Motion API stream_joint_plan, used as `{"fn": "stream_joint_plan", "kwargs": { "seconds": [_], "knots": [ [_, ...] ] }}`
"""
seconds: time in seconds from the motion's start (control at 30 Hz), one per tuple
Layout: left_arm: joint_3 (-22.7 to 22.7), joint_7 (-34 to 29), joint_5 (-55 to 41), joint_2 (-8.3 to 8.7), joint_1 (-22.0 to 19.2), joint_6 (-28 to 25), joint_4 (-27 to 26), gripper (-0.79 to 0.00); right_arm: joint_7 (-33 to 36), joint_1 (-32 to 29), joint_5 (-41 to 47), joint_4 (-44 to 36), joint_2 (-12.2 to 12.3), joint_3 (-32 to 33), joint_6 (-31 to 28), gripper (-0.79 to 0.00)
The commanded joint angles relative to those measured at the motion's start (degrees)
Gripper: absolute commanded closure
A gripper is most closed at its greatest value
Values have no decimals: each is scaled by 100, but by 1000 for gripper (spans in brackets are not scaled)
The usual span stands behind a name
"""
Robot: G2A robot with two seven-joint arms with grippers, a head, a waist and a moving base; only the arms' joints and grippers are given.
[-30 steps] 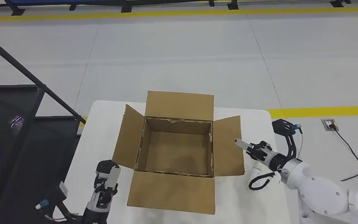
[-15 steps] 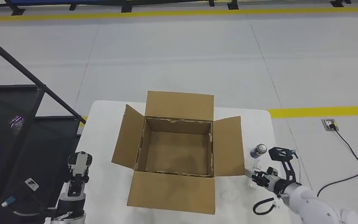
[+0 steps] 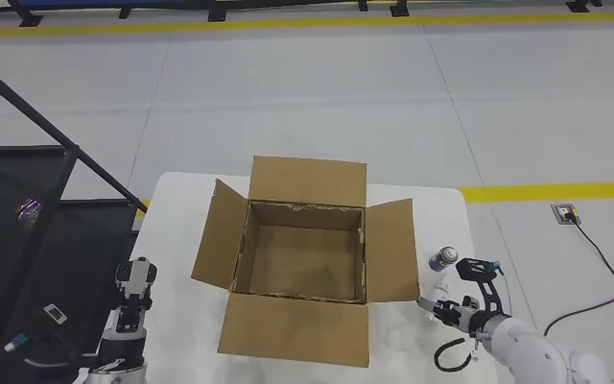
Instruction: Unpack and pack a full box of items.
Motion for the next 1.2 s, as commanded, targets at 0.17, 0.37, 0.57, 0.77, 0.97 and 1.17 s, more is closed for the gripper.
{"fn": "stream_joint_plan", "kwargs": {
  "seconds": [0.17,0.37,0.57,0.77,0.97,1.17],
  "knots": [
    [35,-13,-130,-5,-72,37,126,-785,300,682,-721,967,28,-451,299,-785],
    [-33,-95,-239,1,-130,52,168,-785,333,934,-734,1422,47,-579,256,-563],
    [-64,-95,-272,1,-170,68,220,-785,351,1124,-887,1743,51,-743,477,-422],
    [-140,-84,-334,2,-171,59,242,-785,369,1238,-1172,1913,54,-930,668,-440],
    [-193,-80,-381,2,-170,53,243,-785,349,1317,-1221,2036,53,-1036,730,-428],
    [-236,-65,-398,1,-160,42,235,-785,321,1415,-1267,2203,52,-1119,769,-252]
  ]
}}
